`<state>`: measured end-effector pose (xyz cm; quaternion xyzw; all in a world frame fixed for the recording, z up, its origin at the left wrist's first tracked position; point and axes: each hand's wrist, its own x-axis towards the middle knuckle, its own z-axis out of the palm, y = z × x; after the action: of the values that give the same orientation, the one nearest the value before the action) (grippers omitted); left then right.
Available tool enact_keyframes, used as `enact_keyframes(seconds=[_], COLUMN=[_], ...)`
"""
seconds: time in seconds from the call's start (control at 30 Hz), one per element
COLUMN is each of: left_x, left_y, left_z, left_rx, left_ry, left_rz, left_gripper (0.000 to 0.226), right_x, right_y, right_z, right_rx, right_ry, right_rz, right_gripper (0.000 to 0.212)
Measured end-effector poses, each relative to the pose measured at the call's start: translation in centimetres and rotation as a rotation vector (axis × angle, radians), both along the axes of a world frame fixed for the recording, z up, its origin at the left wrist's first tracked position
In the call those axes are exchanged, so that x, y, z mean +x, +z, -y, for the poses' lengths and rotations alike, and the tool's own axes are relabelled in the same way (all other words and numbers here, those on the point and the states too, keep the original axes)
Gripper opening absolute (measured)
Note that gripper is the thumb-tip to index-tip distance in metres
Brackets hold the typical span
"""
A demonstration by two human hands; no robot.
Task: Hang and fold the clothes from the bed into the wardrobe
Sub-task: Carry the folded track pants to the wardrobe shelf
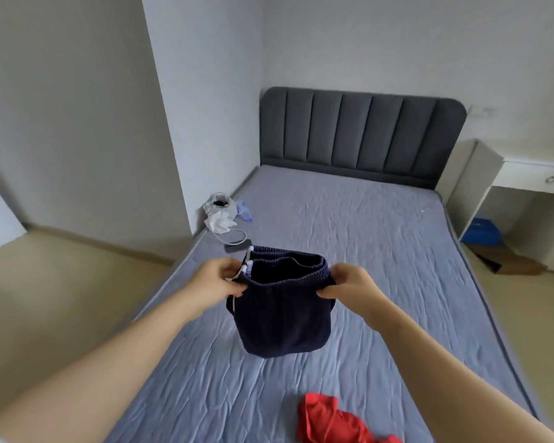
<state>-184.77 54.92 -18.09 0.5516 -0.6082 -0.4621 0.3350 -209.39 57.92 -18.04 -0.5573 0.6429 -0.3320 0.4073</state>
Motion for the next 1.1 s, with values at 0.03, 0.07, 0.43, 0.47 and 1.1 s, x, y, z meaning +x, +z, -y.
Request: enact_keyframes(seconds=[0.03, 0.07, 0.43, 0.47, 1.1], left_x=[0.0, 0.0, -0.6, -0.7, -4.9], left_y=[-1.7, -3.3, -14.1, -14.6, -26.5], left_z=[-0.5, -0.9, -2.8, -2.4, 22.0], left_rx=[0.055, 0.109, 0.414, 0.435, 0.131], left_ry=[0.006, 0.005, 0.061, 0.063, -0.052], left_rz=[0.009, 0.015, 0.147, 0.149, 0.369], left_gripper=[0.032, 0.031, 0.021, 0.020, 0.081], right_x=[-0.1, -0.1, -0.1, -0.1, 2.0], right_y=[-1.5, -3.0, -14.7, -15.6, -26.8], right_z=[-0.6, -1.1, -2.2, -1.8, 21.8], right_rx=[0.055, 0.106, 0.368, 0.384, 0.247], right_ry=[0.012, 0.020, -0.006, -0.014, -0.155], right_rz=[-0.002, -0.001, -0.015, -0.002, 0.145], right_gripper=[0.017, 0.017, 0.021, 0.022, 0.068])
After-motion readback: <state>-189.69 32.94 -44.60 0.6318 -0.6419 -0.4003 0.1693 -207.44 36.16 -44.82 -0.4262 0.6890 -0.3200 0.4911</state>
